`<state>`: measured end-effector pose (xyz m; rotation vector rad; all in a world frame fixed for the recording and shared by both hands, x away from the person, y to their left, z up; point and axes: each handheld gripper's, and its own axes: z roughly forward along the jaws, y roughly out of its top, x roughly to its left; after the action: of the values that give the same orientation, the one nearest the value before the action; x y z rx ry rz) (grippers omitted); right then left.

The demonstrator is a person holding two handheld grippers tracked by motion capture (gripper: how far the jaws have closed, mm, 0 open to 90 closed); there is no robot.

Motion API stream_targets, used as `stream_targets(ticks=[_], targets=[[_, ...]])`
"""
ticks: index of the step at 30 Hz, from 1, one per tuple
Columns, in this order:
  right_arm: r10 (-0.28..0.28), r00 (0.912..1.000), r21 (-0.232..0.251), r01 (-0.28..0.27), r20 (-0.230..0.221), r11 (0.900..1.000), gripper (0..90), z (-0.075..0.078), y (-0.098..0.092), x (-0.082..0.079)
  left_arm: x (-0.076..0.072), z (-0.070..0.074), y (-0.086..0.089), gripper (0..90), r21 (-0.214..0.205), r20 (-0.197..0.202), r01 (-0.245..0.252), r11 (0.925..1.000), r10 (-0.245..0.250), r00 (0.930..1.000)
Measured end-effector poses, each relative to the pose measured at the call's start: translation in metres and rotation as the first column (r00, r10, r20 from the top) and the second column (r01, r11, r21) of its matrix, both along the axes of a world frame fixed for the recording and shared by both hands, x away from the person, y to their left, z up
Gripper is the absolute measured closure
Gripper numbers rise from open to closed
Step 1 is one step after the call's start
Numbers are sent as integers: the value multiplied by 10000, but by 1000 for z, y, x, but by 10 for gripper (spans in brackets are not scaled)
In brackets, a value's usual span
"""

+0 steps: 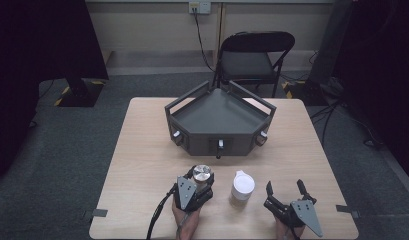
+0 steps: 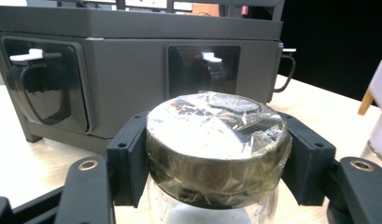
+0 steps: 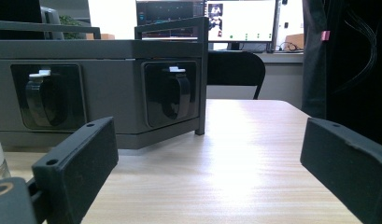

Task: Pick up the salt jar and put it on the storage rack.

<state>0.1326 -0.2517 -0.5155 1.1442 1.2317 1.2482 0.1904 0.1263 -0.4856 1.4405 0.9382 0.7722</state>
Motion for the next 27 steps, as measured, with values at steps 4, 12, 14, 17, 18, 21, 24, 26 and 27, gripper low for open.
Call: stream_targets(ticks=[4,12,14,17,18,21,24,26,27], targets=[[0,10000,4,0,-3,10000,26,0,0,0,0,2,2,346,-32,55,109,9999,-109,9999],[1,10000,-2,-1,2,10000,25,0,0,0,1,7,6,346,-36,46,416,9991,-416,9991],[0,10000,2,0,0,10000,26,0,0,0,1,7,8,346,-75,57,481,9988,-481,9988],[1,10000,0,-1,0,10000,25,0,0,0,1,9,8,346,-46,82,502,9987,-502,9987],[2,10000,0,-2,-1,10000,25,0,0,0,1,11,9,346,-48,74,521,9986,-521,9986],[2,10000,-4,-2,1,10000,26,0,0,0,2,15,11,346,-67,87,630,9980,-629,9980],[1,10000,-1,-1,0,10000,26,0,0,0,2,20,14,346,-72,209,846,9964,-844,9962],[2,10000,-1,-2,0,10000,26,0,0,0,2,24,15,346,-52,262,960,9954,-959,9951],[2,10000,0,-2,-1,10000,26,0,0,0,3,26,16,346,-16,290,1025,9947,-1025,9943]])
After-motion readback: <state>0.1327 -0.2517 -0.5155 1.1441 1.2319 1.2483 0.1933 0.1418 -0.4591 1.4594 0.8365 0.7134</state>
